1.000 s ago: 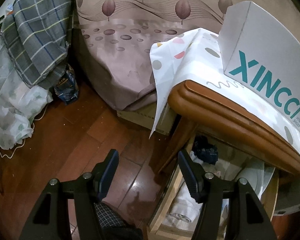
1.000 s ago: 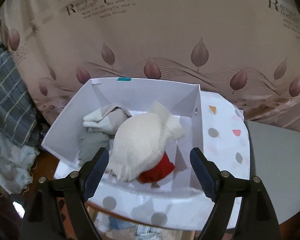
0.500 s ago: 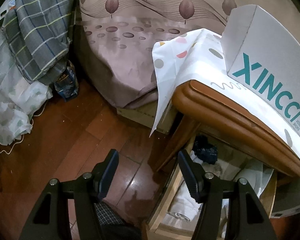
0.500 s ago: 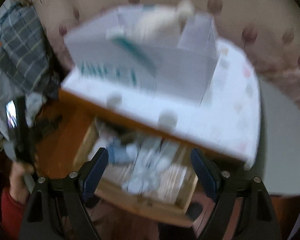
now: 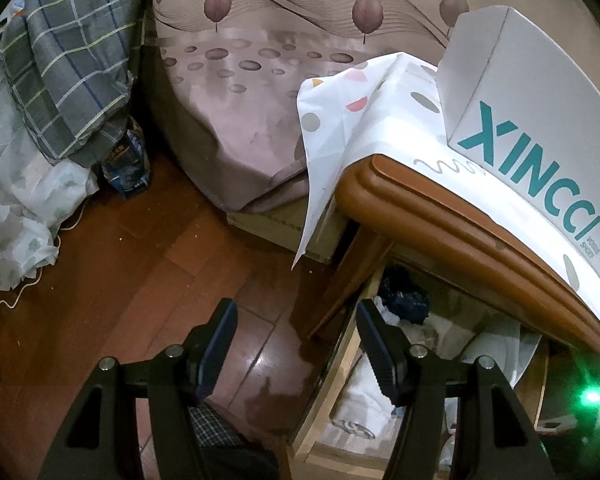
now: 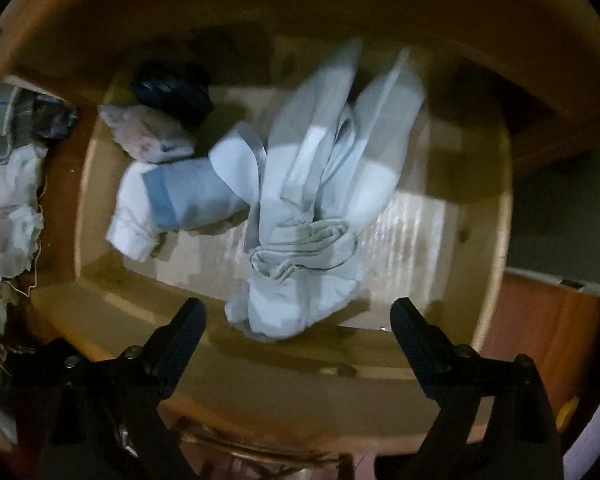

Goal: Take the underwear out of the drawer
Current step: 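Move the right gripper back down into the drawer, then grasp the light grey rolled garment with the right gripper and lift it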

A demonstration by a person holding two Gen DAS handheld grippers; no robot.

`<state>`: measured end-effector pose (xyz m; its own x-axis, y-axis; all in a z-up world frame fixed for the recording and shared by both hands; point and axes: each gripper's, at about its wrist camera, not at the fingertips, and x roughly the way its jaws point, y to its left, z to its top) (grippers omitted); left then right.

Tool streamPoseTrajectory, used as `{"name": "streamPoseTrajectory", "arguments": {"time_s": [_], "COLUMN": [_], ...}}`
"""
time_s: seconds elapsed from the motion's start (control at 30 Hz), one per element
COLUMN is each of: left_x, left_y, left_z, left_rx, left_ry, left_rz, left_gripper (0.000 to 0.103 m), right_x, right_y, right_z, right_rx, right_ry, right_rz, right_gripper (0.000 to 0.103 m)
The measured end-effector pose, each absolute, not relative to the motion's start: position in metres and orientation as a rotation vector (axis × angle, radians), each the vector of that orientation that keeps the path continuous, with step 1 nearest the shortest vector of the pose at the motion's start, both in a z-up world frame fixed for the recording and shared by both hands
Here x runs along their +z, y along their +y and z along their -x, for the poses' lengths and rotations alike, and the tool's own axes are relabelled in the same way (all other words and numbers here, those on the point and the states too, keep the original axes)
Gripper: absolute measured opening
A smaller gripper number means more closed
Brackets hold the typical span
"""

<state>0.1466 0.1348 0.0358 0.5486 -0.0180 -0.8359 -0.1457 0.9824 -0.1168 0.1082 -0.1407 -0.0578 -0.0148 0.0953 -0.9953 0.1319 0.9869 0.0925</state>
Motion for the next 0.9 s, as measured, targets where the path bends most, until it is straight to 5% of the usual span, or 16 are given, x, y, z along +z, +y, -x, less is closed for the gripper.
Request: {"name": "streamPoseTrajectory", "arguments": {"time_s": [0.63,0.77,0.9], "left_x": [0.031,0.028,0.027], "left_y": [0.127,0.124,0.125], "left_z": [-0.146,-0.147,-0.148], "left_rx": [0.038,0.036,0.034], "left_ry": [1.022,1.032,1.038], "left_rz": [0.164,0.155,0.153], "left_gripper": [0.063,0.063,0.063], "right_x": [-0.135,-0.145,-0.148], "right_y": [-0.128,-0.123,-0.132], "right_z": [-0.131,-0.133,-0.133], "right_rx": [-0.128,-0.133,-0.107], "right_ry": [1.852,1.872,1.858], "right_rz": [-0.175,-0.154,-0.173], "right_gripper": [0.094,0.072,0.062]}}
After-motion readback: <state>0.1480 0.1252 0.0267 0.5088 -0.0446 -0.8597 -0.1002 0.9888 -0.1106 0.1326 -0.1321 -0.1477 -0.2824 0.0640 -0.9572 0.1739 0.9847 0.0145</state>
